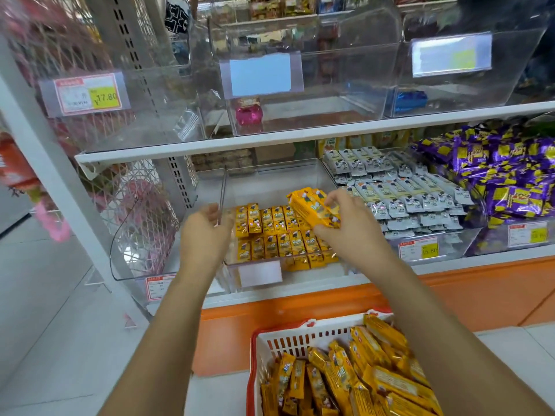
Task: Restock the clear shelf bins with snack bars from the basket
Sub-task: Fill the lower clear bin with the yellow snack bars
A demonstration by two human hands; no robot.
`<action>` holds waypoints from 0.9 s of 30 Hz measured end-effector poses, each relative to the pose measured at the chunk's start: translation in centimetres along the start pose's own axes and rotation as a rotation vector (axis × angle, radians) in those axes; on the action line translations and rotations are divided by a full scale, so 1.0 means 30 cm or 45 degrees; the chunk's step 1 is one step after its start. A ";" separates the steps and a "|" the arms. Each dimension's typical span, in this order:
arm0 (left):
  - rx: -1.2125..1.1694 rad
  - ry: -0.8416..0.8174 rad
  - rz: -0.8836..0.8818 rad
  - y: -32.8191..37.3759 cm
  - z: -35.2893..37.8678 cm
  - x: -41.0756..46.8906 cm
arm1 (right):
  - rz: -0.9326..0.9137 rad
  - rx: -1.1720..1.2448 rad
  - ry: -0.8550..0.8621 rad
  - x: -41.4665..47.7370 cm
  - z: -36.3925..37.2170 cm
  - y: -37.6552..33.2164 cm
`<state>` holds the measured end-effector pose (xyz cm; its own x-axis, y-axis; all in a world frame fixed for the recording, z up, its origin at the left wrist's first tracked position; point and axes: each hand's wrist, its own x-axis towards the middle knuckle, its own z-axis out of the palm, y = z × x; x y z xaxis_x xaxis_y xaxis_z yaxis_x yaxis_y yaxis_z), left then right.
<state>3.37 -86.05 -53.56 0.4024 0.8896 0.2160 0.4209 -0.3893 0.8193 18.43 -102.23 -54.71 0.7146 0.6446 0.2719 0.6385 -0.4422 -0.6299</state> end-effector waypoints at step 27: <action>-0.220 -0.071 0.142 -0.182 0.046 0.073 | 0.294 -0.111 -0.473 0.400 0.482 -0.050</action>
<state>3.06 -82.29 -58.29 0.4853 0.8267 0.2847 0.2275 -0.4338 0.8718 21.92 -84.80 -61.02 0.7000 0.6963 -0.1587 0.5076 -0.6414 -0.5752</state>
